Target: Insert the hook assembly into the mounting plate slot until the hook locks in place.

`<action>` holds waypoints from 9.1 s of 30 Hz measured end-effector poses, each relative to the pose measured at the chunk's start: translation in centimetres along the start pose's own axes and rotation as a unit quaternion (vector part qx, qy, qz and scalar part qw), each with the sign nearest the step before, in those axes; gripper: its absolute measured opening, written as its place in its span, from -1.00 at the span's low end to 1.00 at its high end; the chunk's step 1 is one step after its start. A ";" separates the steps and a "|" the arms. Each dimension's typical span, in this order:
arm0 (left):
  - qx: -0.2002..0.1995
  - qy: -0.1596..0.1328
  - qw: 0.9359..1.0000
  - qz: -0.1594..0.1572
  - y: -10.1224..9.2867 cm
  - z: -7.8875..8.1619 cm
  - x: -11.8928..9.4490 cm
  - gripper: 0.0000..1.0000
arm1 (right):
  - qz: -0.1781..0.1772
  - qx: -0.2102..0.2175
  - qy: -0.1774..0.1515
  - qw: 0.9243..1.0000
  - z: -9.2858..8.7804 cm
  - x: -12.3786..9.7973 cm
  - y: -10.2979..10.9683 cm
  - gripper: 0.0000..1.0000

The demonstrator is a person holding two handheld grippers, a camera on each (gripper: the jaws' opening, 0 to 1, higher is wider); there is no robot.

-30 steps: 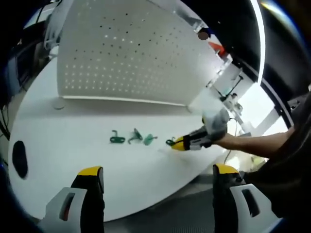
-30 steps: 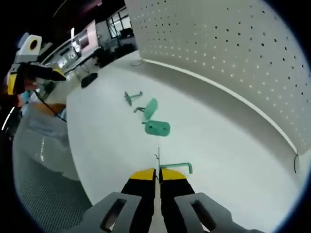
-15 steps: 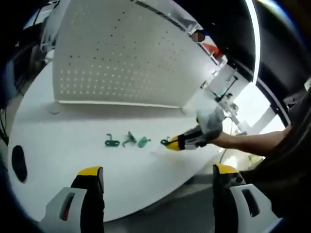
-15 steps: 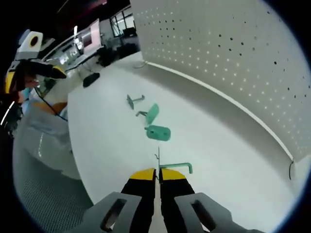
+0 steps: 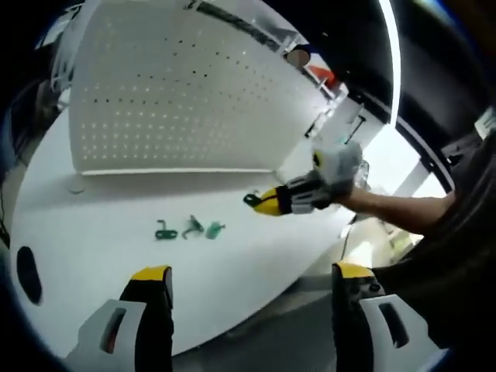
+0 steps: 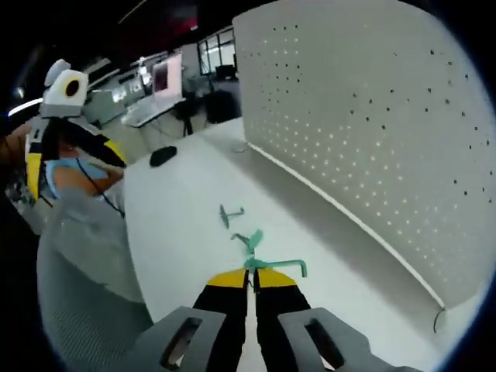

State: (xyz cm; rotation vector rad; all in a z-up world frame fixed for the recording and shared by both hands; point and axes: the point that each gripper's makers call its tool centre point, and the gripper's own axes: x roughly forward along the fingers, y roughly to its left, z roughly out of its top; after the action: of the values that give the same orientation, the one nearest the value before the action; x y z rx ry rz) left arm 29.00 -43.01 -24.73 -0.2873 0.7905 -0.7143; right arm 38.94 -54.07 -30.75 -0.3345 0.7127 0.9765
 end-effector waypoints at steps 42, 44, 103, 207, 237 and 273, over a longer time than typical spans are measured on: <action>-0.020 -0.090 0.988 -0.125 -4.6 4.0 -0.7 -0.40 | 0.249 0.006 -0.111 0.962 7.4 -5.9 14.8 -0.98; -0.044 -0.105 0.983 -0.146 -5.1 4.5 -0.9 -0.40 | 0.257 0.011 -0.121 0.959 7.4 -6.1 15.0 -0.98; -0.045 -0.158 0.966 -0.198 -7.0 7.0 -2.1 -0.97 | 0.317 0.158 -0.223 0.908 10.6 -8.4 14.1 -0.85; 0.254 -0.022 0.966 -0.030 -4.2 2.8 4.9 -0.91 | 0.190 0.202 0.145 0.950 6.7 -0.1 8.9 -0.99; 0.138 -0.063 0.986 0.062 -0.9 4.3 3.6 0.17 | 0.058 0.199 -0.081 0.975 11.4 -4.0 6.1 -1.00; 0.220 -0.098 0.968 0.063 -1.8 7.1 3.1 -0.35 | 0.071 0.207 -0.131 0.967 13.8 -6.1 8.7 -1.00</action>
State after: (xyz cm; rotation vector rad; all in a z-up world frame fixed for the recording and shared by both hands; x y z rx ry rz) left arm 34.83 -46.64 -20.75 0.0940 0.4410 -0.7089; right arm 34.87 -45.59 -16.14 0.2114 0.6847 0.9579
